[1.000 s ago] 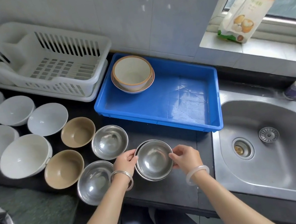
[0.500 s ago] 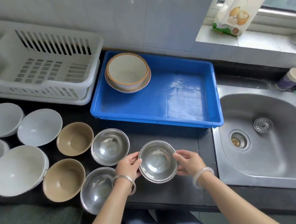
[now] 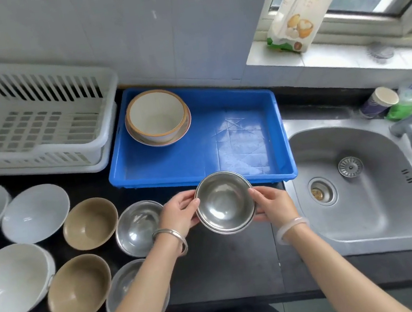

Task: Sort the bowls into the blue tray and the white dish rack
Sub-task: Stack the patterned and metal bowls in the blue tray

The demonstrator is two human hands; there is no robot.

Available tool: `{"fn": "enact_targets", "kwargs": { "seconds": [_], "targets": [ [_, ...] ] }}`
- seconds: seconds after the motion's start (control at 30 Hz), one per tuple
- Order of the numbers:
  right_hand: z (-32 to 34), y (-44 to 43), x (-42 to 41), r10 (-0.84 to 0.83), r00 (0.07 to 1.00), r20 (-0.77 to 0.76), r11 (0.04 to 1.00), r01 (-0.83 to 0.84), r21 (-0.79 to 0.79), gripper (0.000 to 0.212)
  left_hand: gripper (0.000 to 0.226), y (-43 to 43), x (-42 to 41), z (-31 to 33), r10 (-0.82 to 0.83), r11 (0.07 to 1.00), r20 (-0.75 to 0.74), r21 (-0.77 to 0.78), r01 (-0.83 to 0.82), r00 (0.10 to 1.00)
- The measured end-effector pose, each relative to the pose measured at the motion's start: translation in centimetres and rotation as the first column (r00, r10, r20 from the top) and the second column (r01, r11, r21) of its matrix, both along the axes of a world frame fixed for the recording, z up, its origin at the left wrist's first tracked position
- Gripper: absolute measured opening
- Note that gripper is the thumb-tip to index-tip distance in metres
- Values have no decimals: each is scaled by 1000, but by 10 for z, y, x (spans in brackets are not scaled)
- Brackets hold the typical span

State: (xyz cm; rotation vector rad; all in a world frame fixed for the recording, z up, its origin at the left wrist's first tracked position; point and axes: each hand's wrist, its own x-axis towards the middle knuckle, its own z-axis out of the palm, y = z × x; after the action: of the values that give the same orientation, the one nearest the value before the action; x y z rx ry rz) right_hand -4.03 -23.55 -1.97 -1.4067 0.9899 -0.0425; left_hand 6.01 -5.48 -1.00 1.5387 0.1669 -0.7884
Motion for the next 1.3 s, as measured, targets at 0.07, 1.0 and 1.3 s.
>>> {"fn": "enact_targets", "kwargs": {
  "seconds": [0.07,1.0,1.3],
  "targets": [
    [11,-16,16,12,1000,24,1000,-12,-1,17,18,-17,13,11,16,1000,33,-14,-16,999],
    [-53,-133,178,70,992,-109,997,-69,17,24,31,-152,138,-63,314,950,-86,22,-313,946],
    [-56,-117,160,-159,983,92,956,130,265,9,27,-150,120,-65,350,917,-265,-97,-386,899]
  ]
}}
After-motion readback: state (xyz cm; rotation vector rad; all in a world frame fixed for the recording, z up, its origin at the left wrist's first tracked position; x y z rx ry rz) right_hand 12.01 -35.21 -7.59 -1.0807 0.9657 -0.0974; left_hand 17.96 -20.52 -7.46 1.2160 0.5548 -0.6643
